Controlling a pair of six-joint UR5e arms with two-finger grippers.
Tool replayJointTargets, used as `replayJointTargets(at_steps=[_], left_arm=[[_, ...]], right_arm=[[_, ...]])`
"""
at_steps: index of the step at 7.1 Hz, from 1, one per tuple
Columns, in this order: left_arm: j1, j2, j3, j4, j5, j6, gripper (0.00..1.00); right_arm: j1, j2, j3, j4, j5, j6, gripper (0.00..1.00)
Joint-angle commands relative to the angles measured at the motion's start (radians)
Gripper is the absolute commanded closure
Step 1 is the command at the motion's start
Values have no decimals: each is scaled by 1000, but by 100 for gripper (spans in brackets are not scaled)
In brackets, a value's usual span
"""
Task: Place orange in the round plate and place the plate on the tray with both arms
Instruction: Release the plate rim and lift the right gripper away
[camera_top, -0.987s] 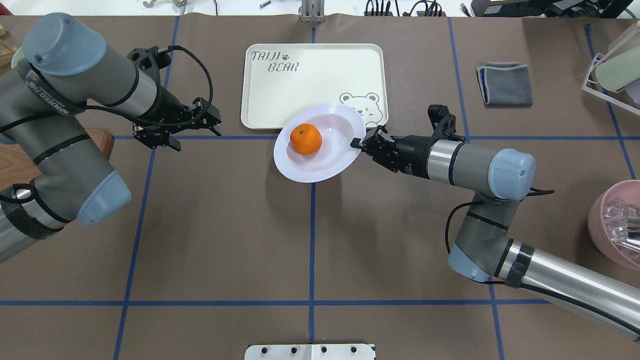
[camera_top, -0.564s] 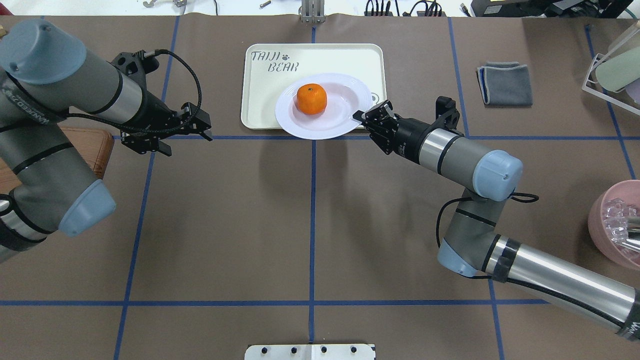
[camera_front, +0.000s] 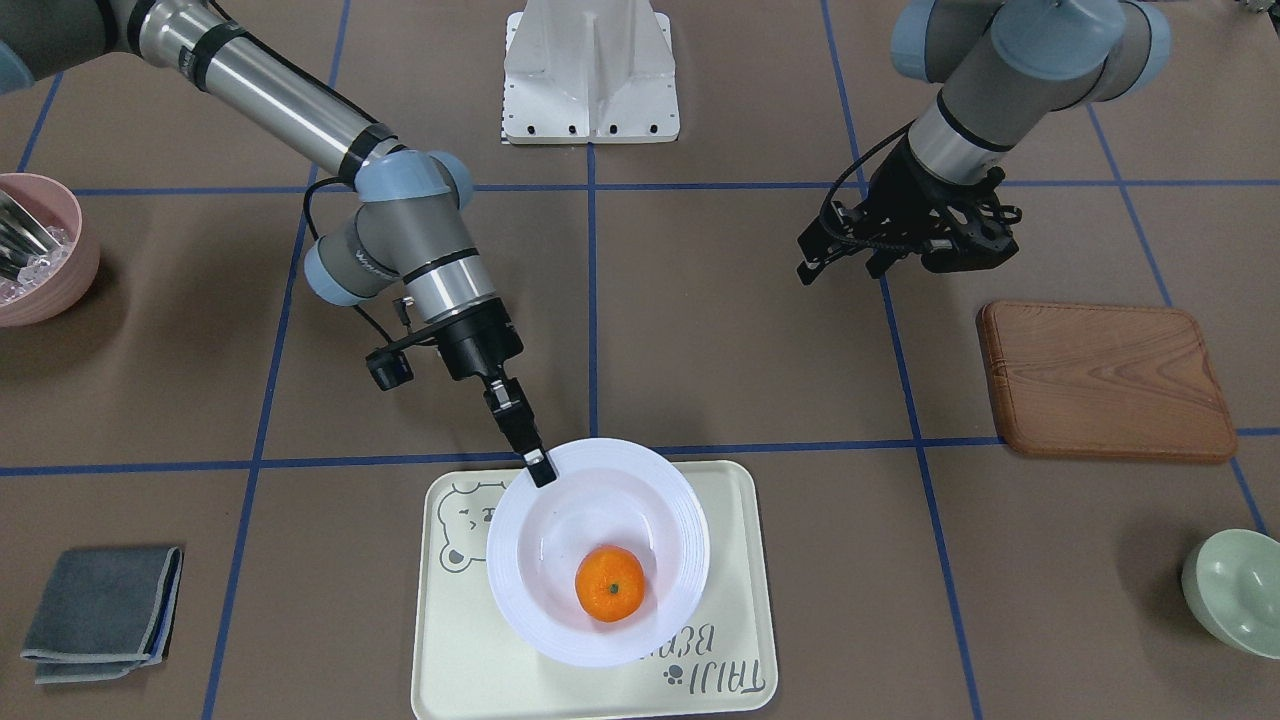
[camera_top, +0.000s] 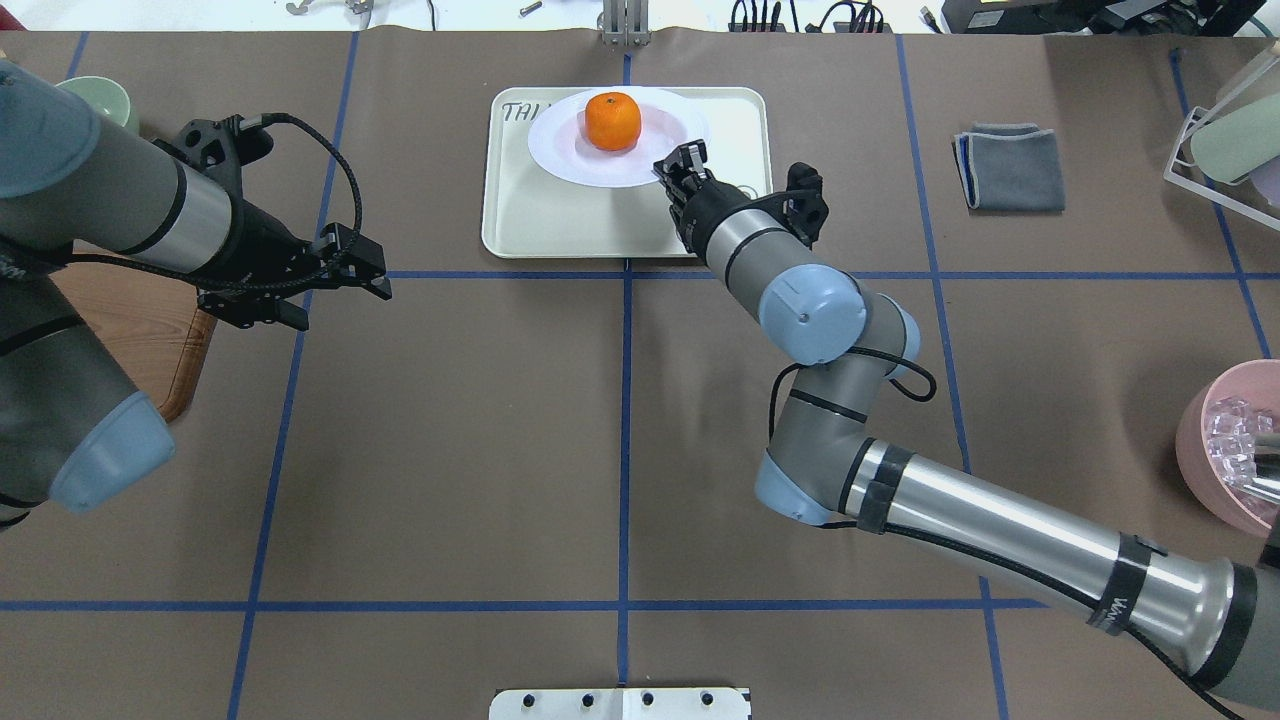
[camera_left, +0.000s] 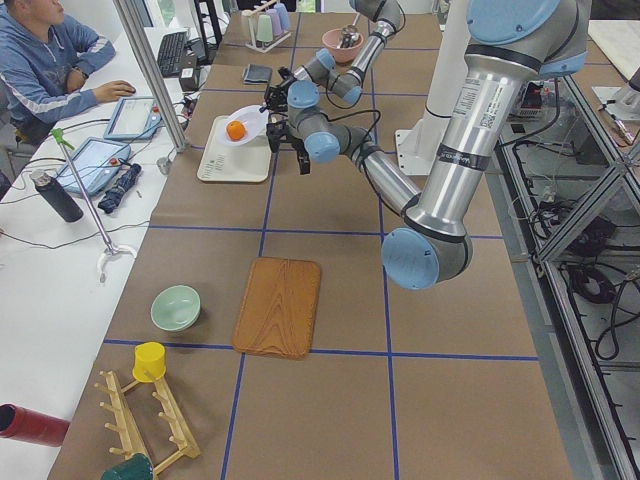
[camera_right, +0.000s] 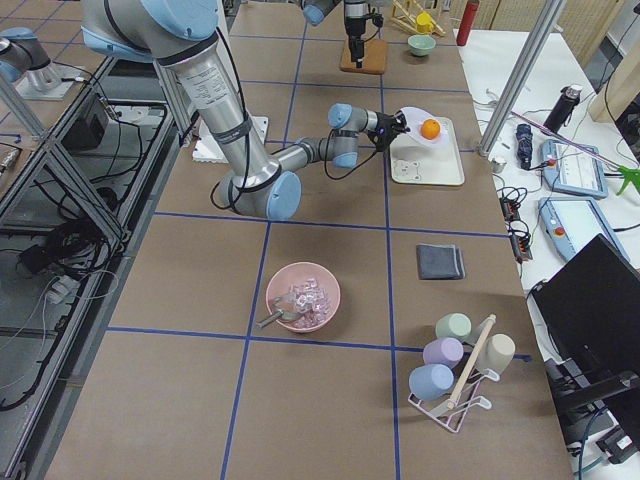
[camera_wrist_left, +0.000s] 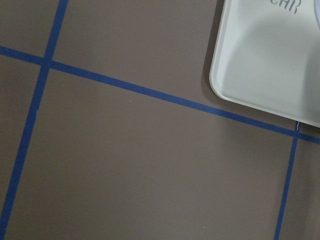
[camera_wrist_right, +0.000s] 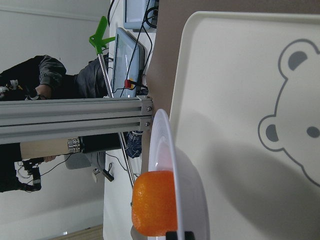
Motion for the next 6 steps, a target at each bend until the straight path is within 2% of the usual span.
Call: replayJointTargets(at_steps=[1, 2, 3, 6], left_arm=[[-1, 15, -14, 0, 0, 1, 2], [-1, 14, -14, 0, 0, -1, 2], [-1, 14, -18, 0, 2, 1, 2], [-9, 5, -18, 0, 0, 1, 2]], right_arm=[[-35, 73, -108, -70, -67, 21, 91], [-46, 71, -125, -72, -65, 26, 39], [-47, 47, -66, -72, -56, 23, 0], [-44, -156, 268, -166, 61, -18, 0]])
